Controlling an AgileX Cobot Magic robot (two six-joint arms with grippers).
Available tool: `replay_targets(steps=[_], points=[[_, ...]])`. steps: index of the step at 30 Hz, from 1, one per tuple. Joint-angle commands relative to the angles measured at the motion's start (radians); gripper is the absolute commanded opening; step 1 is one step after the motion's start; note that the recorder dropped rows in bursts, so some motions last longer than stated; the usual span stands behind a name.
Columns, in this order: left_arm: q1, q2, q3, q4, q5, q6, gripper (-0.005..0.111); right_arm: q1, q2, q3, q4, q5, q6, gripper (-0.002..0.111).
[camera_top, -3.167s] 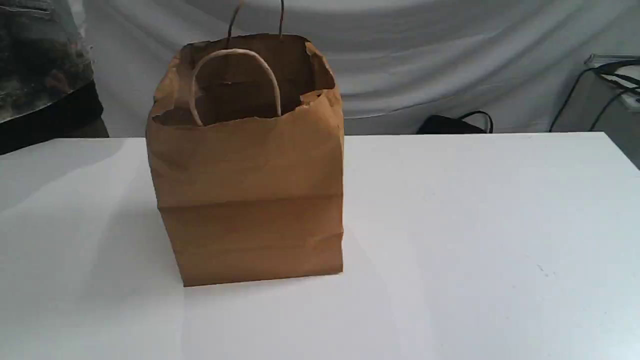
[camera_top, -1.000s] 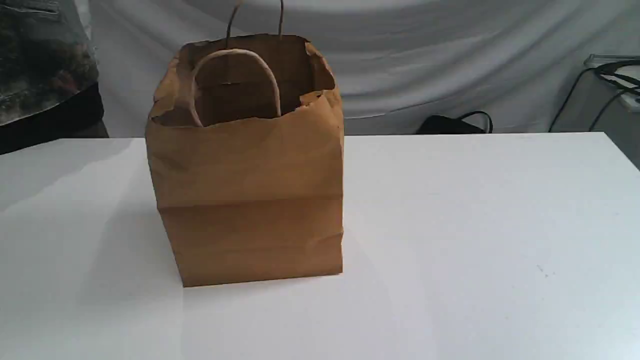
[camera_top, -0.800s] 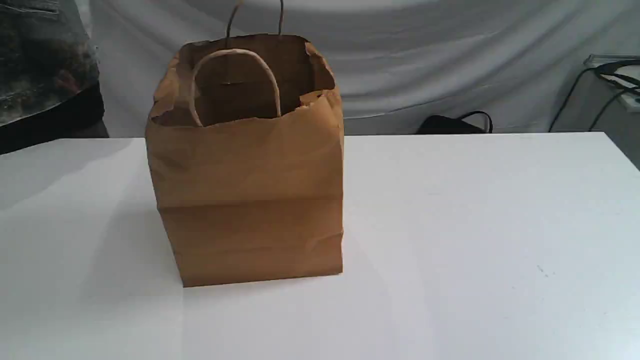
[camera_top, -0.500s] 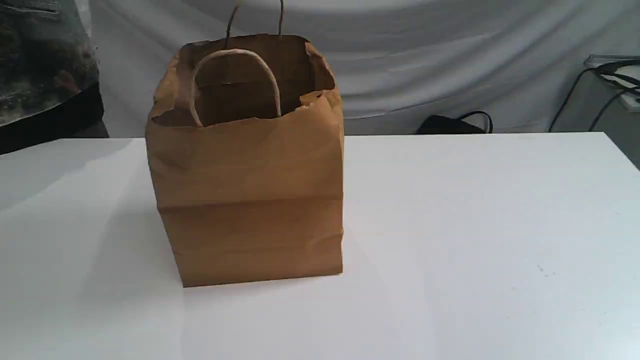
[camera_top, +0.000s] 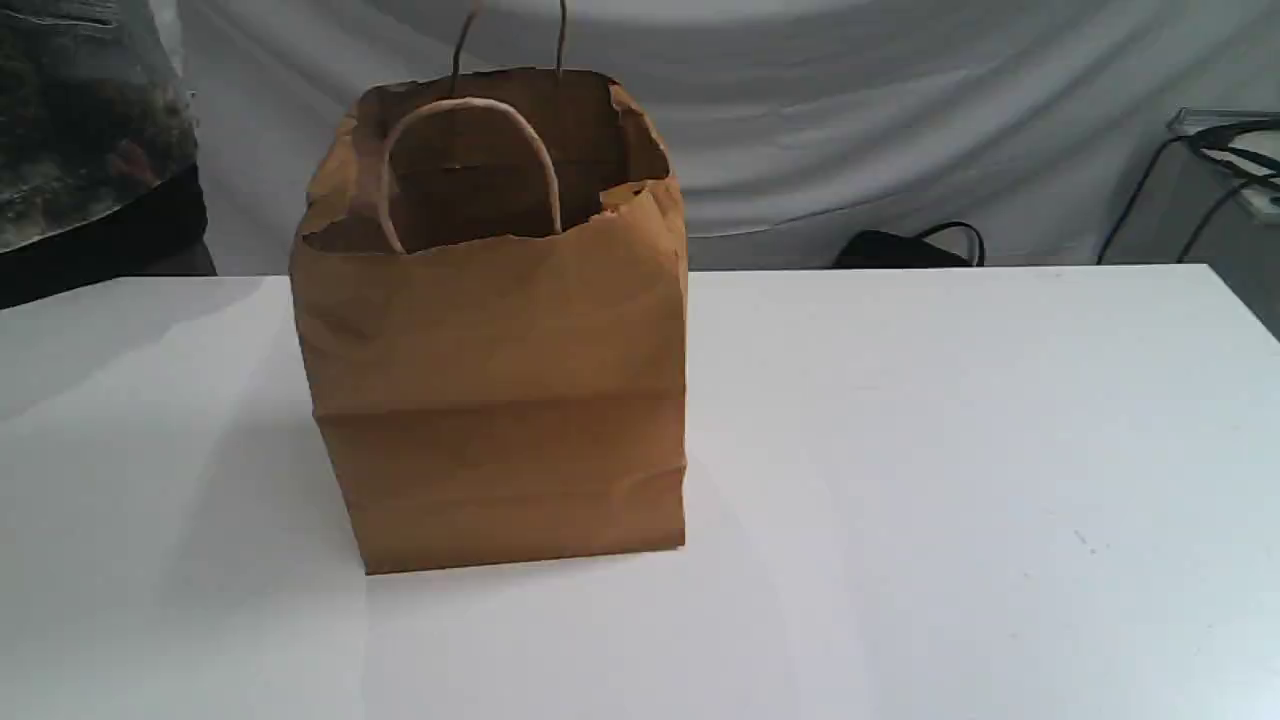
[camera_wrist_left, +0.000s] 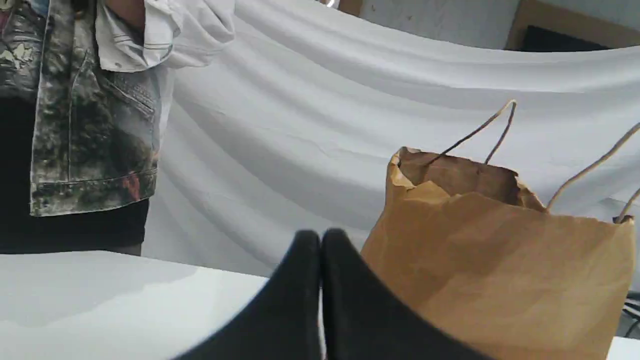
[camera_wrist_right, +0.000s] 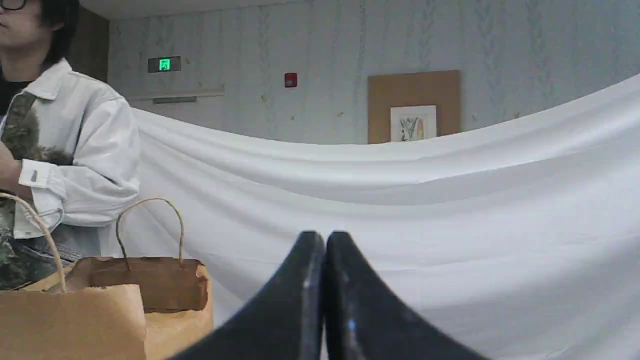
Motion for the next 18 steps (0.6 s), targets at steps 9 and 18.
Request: replay_targets(steps=[9, 18], points=[[0.002, -0.004, 0.006, -0.005, 0.259, 0.04, 0.0, -0.001, -0.007, 0.004, -0.001, 0.005, 0.006, 0.0], [0.002, -0.004, 0.006, -0.034, 0.302, 0.008, 0.0, -0.001, -0.007, 0.004, -0.001, 0.005, 0.006, 0.0]])
